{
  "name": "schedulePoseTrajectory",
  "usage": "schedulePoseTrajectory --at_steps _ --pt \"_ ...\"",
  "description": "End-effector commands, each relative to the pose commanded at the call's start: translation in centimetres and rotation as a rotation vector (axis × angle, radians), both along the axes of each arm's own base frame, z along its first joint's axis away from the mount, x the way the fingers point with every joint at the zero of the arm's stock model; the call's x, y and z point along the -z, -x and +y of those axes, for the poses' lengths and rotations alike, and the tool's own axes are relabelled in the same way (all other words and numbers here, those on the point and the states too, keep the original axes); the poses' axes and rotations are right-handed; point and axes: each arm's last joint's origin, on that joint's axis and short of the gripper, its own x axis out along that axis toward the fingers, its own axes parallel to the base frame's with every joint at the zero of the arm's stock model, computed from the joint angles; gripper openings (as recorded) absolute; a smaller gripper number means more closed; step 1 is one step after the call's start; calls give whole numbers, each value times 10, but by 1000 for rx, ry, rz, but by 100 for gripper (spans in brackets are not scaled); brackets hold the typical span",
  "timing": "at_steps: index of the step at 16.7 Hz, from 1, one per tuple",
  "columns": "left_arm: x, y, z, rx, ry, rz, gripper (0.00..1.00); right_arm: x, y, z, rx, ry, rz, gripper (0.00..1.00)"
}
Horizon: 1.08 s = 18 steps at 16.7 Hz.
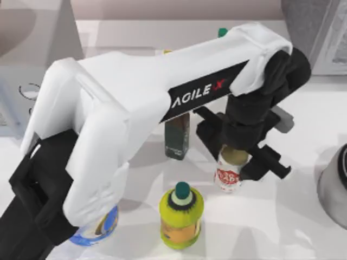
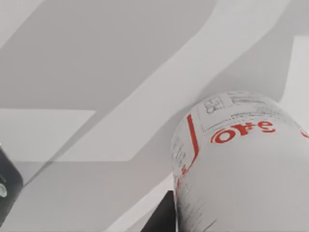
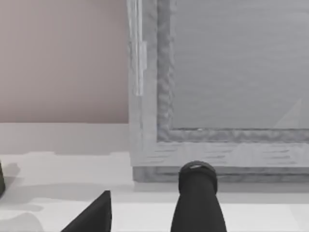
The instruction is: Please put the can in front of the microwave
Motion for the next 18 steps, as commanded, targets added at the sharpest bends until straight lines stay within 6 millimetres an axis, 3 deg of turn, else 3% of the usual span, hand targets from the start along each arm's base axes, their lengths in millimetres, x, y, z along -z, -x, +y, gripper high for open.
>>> schedulePoseTrajectory --at_steps 7,13,15,18 --pt "-37 -8 4 -19 21 -19 0 0 0 0 0 0 0 100" --pt "-41 -7 4 -13 30 -26 0 0 0 0 0 0 0 100" --pt "-60 -6 10 -12 71 -54 0 0 0 0 0 0 0 100" --pt "-109 -3 36 -38 165 -125 0 0 0 0 0 0 0 100"
